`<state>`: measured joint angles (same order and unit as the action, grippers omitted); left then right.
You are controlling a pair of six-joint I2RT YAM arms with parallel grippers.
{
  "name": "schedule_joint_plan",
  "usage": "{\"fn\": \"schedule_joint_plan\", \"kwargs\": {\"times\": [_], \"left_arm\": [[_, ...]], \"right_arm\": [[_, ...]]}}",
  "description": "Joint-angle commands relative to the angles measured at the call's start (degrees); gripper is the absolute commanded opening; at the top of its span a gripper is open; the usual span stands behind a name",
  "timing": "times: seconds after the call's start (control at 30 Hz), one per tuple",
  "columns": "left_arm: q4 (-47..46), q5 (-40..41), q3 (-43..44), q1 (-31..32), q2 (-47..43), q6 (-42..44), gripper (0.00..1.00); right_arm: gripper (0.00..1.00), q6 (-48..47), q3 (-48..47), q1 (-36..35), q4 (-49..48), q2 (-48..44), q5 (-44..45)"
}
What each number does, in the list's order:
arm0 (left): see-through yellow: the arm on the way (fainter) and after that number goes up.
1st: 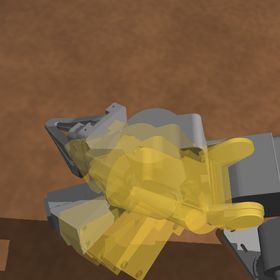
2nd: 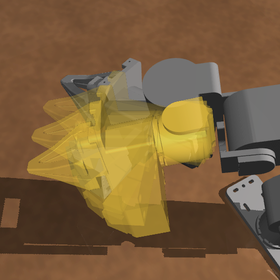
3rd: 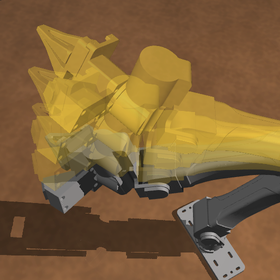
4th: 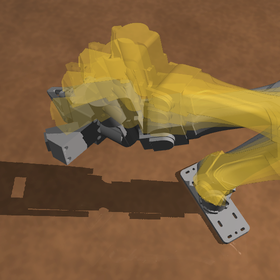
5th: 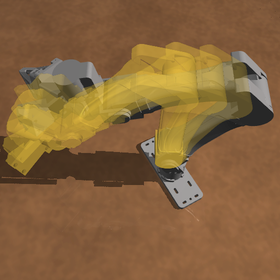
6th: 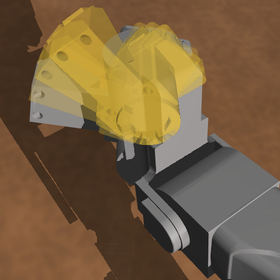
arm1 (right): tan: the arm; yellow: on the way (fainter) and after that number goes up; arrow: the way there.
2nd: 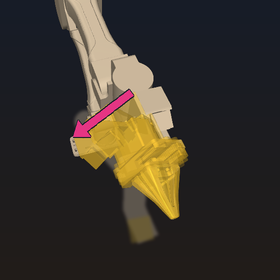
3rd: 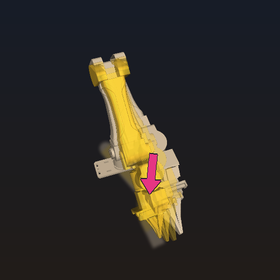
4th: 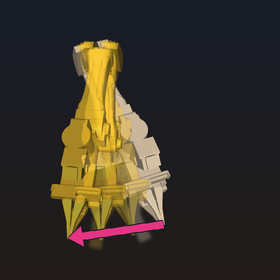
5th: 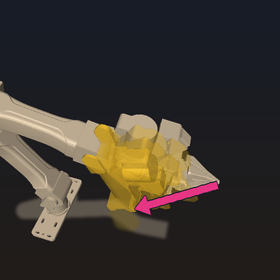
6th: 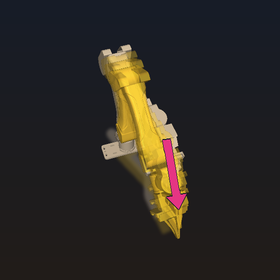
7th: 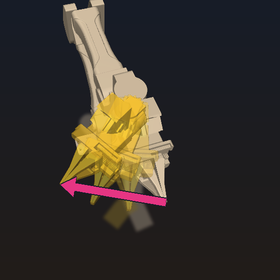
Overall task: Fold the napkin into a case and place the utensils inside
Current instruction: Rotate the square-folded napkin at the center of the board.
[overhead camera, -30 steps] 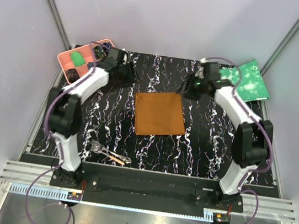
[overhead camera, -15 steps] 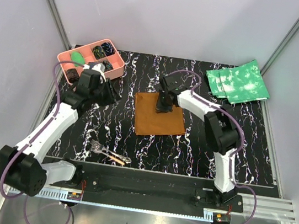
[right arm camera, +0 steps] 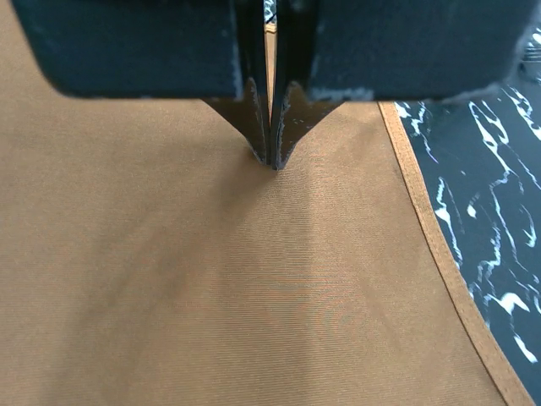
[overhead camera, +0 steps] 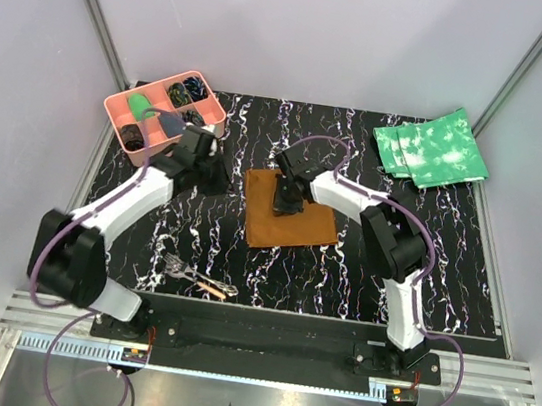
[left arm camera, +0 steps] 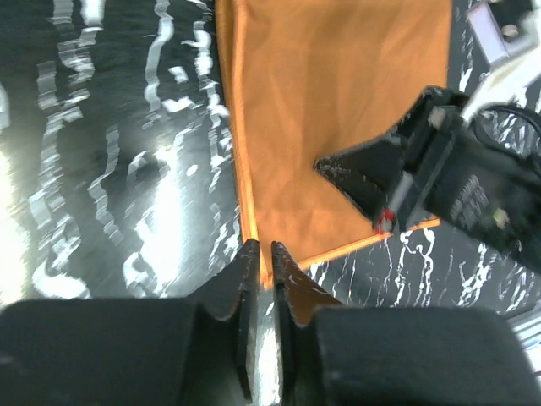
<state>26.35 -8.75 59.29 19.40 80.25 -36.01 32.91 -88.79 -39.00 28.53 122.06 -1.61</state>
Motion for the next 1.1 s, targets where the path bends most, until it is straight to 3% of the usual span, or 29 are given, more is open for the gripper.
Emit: {"fn": "schedule_joint_plan", "kwargs": {"times": [0.0, 0.23, 0.47, 0.8, 1.07], "left_arm": [[-7.4, -1.4, 8.4, 2.7, 10.8, -0.2, 0.06], [-2.5, 3.4, 25.2, 3.5, 27.7, 3.2, 0.0], [8.1, 4.9, 41.2, 3.5, 42.2, 8.8, 0.0], [9.2, 8.7, 38.1, 4.9, 43.2, 10.3, 0.0], [15.0, 18.0, 36.3, 5.5, 46.1, 7.5, 0.0]], "right_arm": [[0.0, -1.8, 2.0, -0.1, 1.0, -5.9, 1.3], [0.0, 0.5, 8.6, 2.7, 2.0, -16.0, 1.3], [0.0, 1.0, 15.0, 7.8, 2.0, -19.1, 3.9], [0.0, 1.8, 17.6, 10.3, 2.2, -16.8, 3.2], [0.0, -2.9, 15.3, 13.4, 2.3, -11.1, 4.9]]}}
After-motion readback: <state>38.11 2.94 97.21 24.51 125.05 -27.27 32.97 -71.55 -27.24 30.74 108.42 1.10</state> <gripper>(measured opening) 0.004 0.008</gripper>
